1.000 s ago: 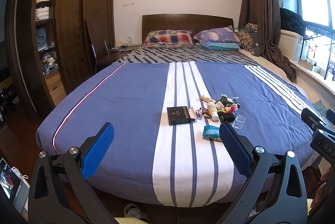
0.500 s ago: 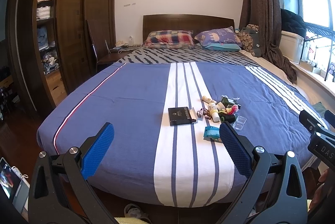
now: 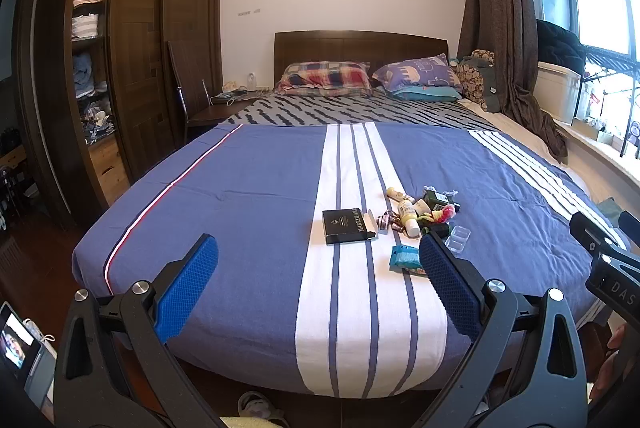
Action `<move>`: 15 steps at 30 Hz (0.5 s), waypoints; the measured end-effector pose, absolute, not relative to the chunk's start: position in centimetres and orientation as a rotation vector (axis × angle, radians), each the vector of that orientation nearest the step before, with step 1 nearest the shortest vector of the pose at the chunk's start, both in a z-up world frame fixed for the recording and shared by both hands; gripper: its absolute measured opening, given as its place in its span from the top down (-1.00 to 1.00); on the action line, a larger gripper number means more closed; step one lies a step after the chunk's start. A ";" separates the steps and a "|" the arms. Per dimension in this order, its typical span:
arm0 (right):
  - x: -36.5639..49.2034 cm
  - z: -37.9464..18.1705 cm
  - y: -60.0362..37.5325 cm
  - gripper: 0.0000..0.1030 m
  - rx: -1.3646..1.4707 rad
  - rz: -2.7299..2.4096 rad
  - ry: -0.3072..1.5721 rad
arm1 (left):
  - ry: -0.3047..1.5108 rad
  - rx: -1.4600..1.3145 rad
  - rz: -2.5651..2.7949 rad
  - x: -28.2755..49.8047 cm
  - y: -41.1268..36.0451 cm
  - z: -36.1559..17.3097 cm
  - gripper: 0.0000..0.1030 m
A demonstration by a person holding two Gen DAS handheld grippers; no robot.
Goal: Collect trash
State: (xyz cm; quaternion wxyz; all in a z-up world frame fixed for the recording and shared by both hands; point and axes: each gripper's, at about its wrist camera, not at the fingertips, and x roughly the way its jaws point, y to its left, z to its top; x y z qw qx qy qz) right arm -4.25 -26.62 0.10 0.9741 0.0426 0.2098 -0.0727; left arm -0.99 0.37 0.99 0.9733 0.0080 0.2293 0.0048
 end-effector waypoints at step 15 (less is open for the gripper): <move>-4.2 0.0 -26.5 -0.94 0.084 -0.145 0.426 | 0.466 0.016 0.008 -1.0 0.3 1.0 -0.85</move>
